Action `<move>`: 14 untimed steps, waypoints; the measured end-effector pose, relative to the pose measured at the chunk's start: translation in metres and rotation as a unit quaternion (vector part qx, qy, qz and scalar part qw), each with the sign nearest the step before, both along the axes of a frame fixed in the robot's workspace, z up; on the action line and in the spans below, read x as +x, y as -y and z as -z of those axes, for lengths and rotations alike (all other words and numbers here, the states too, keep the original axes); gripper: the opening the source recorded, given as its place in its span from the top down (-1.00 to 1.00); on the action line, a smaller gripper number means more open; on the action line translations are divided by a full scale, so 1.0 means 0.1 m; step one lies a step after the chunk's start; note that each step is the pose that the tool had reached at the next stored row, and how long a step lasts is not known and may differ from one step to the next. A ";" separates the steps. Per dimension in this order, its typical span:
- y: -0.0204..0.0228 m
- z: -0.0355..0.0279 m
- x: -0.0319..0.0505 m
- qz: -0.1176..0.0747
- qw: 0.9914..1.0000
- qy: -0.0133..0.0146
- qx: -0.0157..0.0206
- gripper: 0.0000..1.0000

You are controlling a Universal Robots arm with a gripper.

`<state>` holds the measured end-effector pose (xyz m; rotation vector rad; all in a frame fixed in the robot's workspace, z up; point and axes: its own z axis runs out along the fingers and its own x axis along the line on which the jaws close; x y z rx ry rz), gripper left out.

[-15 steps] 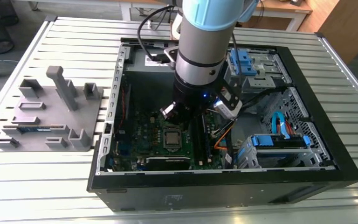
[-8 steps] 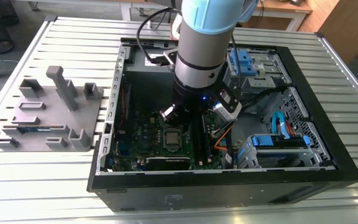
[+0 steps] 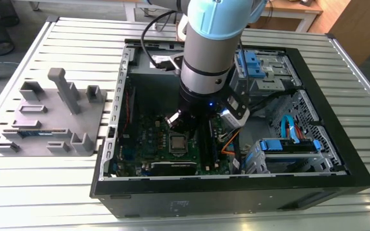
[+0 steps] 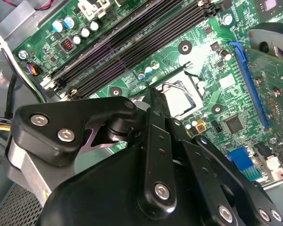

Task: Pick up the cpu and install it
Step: 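Install the first cpu locking lever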

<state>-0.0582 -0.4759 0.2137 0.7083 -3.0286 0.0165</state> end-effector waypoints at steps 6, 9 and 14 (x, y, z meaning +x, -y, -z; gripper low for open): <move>0.024 0.006 0.000 0.000 1.000 0.000 0.000 0.79; 0.026 0.008 0.000 0.000 1.000 0.000 0.000 0.79; 0.040 0.008 0.004 0.000 1.000 0.000 0.000 0.79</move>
